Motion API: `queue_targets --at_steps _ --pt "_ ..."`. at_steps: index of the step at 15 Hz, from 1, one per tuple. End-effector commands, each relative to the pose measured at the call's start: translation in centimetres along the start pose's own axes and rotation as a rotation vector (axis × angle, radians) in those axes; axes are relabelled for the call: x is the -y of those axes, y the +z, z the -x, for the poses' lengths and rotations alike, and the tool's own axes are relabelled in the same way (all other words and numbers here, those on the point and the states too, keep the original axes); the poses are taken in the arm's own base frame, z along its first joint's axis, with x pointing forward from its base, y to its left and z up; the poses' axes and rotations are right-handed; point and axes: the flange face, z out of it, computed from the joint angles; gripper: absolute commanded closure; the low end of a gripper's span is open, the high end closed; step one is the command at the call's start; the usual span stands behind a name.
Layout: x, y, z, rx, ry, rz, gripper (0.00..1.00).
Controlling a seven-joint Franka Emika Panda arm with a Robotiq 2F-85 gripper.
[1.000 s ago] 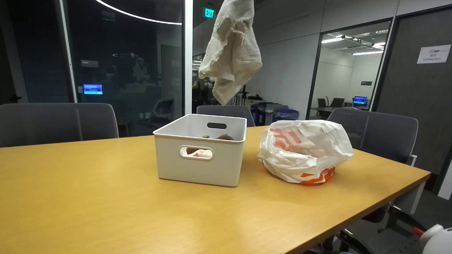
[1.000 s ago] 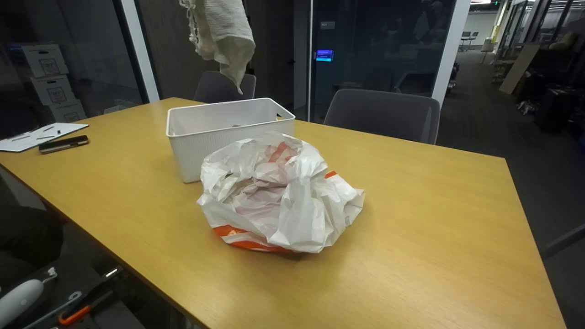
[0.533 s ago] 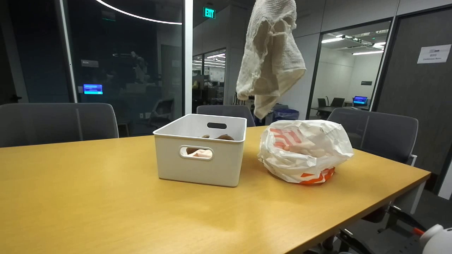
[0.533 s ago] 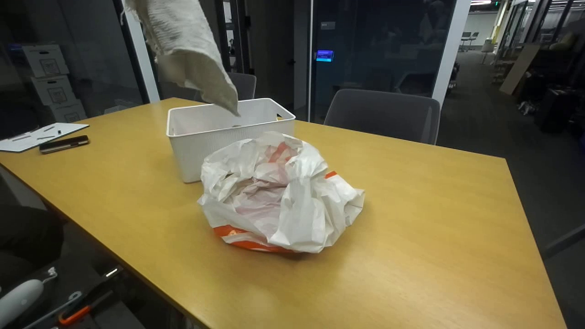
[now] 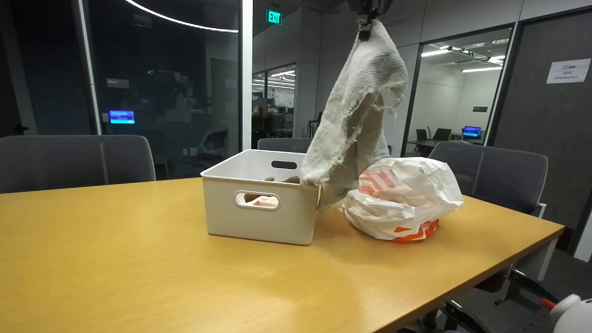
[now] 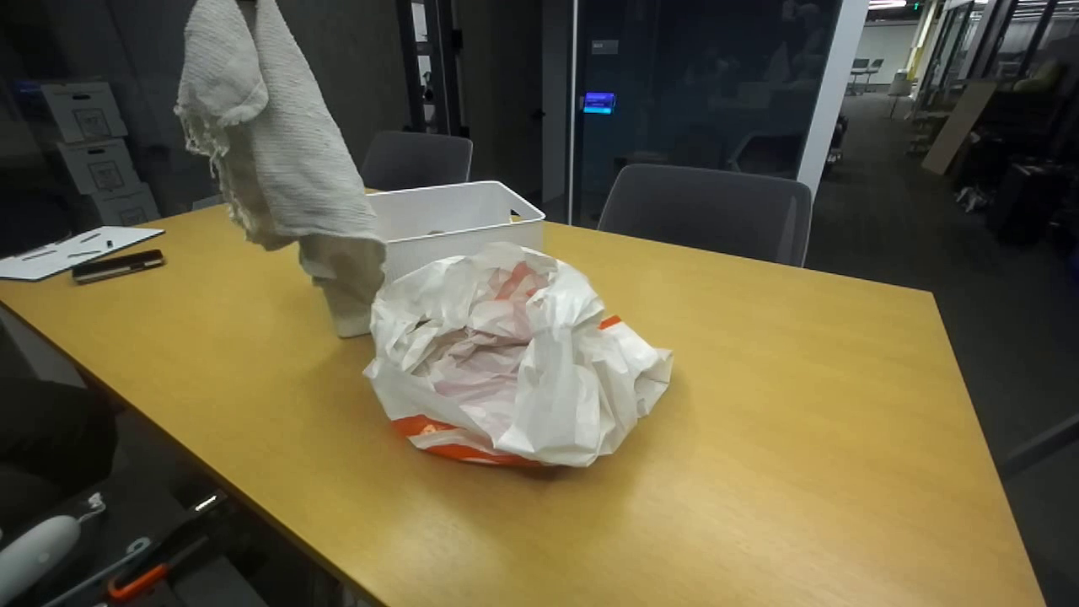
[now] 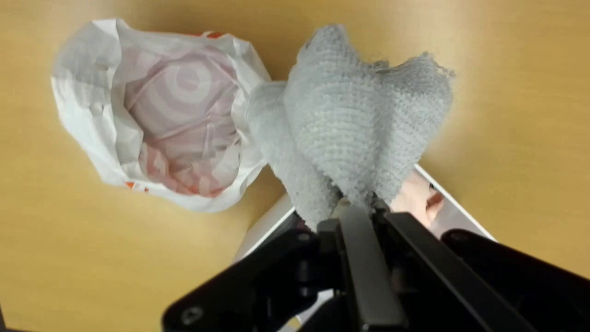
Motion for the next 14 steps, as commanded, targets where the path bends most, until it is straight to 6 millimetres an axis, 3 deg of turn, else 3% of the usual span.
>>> queue_targets --at_steps 1,4,8,10,14 --pt "-1.3 2.1 2.6 0.110 0.009 -0.057 0.93" --pt "-1.0 5.5 3.8 0.217 -0.012 -0.169 0.94" --pt "1.2 10.6 5.1 0.330 -0.060 -0.373 0.94" --pt "1.9 13.2 4.9 0.319 -0.076 -0.435 0.94" --pt "1.2 19.7 3.7 0.226 -0.093 -0.474 0.94"
